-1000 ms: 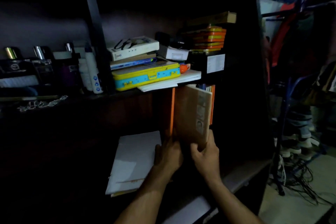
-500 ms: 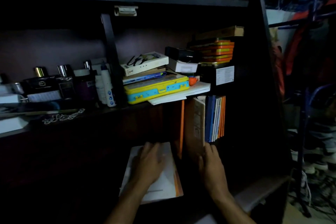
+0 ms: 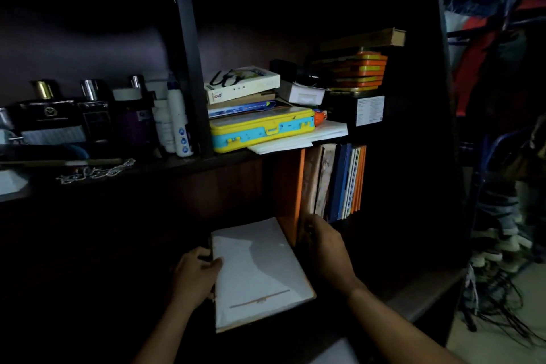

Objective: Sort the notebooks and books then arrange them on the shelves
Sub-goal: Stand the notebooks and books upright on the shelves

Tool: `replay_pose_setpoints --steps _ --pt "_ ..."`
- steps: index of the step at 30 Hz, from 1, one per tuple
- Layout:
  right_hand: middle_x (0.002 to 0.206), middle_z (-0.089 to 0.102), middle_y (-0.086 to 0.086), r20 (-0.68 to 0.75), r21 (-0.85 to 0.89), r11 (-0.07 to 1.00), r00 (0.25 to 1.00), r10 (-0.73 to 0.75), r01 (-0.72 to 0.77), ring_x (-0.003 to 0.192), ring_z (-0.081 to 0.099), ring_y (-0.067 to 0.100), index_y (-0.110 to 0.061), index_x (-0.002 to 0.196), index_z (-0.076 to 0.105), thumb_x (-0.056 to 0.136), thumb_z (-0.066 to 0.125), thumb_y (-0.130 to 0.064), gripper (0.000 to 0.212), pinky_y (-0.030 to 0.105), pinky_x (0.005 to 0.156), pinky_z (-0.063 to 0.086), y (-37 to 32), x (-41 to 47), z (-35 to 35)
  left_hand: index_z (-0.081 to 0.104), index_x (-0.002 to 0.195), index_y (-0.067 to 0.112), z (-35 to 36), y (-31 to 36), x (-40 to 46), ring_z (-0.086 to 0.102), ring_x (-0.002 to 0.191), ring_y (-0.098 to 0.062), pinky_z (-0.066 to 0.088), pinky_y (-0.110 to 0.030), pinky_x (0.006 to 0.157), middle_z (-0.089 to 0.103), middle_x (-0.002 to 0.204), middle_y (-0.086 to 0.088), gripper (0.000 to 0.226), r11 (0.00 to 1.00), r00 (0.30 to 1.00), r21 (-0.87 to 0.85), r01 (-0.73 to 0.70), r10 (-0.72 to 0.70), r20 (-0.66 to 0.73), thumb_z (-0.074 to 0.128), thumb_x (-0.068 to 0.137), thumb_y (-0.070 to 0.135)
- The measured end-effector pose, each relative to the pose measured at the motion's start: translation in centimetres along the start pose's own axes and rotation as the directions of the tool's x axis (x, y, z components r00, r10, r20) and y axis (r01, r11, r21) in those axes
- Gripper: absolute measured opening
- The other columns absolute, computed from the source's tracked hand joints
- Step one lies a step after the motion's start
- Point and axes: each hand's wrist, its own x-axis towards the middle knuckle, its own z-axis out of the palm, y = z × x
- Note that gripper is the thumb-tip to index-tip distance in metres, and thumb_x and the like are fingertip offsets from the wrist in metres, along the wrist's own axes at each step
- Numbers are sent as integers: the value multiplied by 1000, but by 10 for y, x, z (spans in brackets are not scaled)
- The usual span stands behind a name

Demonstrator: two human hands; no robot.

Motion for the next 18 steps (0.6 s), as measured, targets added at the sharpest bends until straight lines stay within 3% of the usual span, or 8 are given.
replay_pose_setpoints --steps 2,5,7,10,12,14,16,18 --pt "124 64 2 57 -75 997 998 -9 13 110 61 22 -27 130 51 99 55 -24 32 40 91 55 -3 7 5 55 103 13 1 -1 3 67 76 -29 56 -36 50 65 92 -9 20 1000 1000 8 0 -1 10 71 92 18" --pt "109 65 6 102 -101 993 993 67 -57 92 63 28 -31 117 40 96 45 -35 22 50 74 57 -3 6 6 59 103 14 2 2 3 68 82 -27 61 -42 66 68 93 -7 22 999 1000 53 3 -4 21 74 90 23" --pt "103 63 1 69 -71 994 993 93 -88 87 62 22 -35 110 38 96 49 -32 17 48 70 56 -2 -1 5 63 107 9 2 2 2 67 86 -27 60 -43 74 69 98 -9 24 1000 999 3 21 -21 33 74 90 22" --pt "108 60 -4 66 -76 989 989 129 -124 97 57 17 -30 111 49 93 59 -34 21 39 81 51 2 -16 3 55 113 12 1 7 -2 63 83 -20 53 -32 64 63 97 -5 27 974 994 -207 94 -82 67 72 92 15" --pt "119 57 -1 223 -208 972 962 158 -111 110 51 19 -23 122 56 91 57 -45 38 34 93 44 4 -24 5 52 124 10 1 8 -3 62 86 -19 51 -31 63 63 103 -5 37 943 990 -304 135 -113 90 71 93 17" --pt "129 55 0 347 -335 942 925 154 -31 117 48 22 -21 133 56 83 40 -63 67 33 100 40 3 -28 7 54 133 6 2 6 -2 64 95 -20 53 -31 65 66 118 -11 48 899 980 -392 193 -155 128 73 92 21" --pt "135 55 -2 358 -350 937 925 126 7 121 48 23 -23 138 55 71 22 -69 88 33 104 39 5 -28 8 61 127 11 5 12 -10 68 98 -20 56 -31 64 70 119 -11 39 852 966 -469 233 -146 215 72 92 22" --pt "138 55 -5 362 -344 939 925 112 21 124 47 22 -24 139 55 69 21 -68 89 32 106 37 7 -28 7 57 125 24 11 20 -22 67 98 -18 56 -31 60 71 114 -3 32 854 950 -463 237 -104 295 68 95 20"
